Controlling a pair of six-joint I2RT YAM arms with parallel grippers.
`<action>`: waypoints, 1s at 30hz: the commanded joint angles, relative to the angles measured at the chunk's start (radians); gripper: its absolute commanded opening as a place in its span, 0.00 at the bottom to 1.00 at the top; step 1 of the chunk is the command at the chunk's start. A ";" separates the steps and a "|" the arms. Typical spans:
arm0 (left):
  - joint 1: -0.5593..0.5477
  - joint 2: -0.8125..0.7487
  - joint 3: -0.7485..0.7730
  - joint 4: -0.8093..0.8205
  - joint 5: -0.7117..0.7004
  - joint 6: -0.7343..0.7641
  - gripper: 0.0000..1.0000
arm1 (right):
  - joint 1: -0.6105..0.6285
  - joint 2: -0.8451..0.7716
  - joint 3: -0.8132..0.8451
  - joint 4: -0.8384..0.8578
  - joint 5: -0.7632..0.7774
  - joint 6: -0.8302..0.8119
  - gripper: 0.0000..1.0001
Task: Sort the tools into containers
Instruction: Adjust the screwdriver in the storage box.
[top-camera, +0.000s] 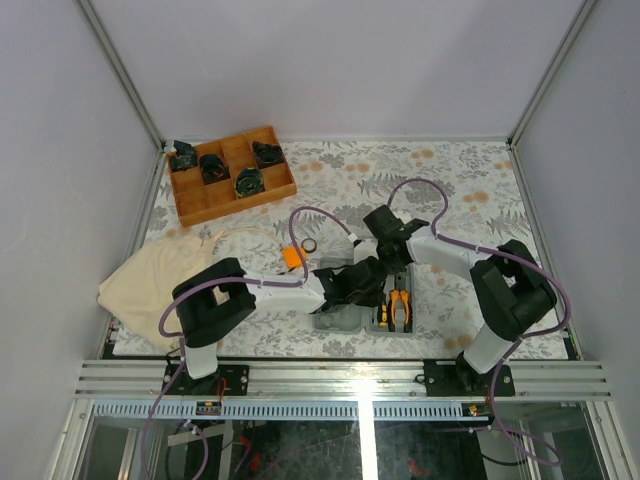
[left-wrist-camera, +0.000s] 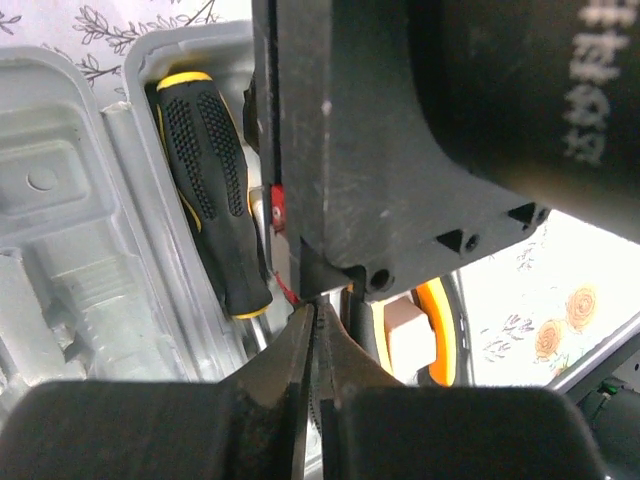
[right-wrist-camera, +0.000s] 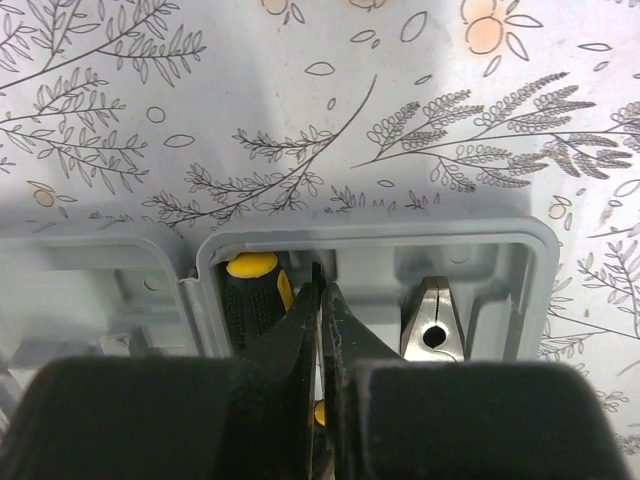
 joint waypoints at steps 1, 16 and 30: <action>-0.046 0.214 -0.118 -0.366 0.085 0.238 0.00 | 0.093 -0.062 0.070 -0.124 -0.032 -0.059 0.06; -0.046 0.083 -0.104 -0.329 0.100 0.221 0.00 | 0.092 -0.454 -0.042 -0.128 0.125 0.002 0.31; -0.032 -0.097 0.087 -0.364 0.086 0.250 0.09 | 0.092 -0.622 -0.233 -0.108 0.171 0.091 0.32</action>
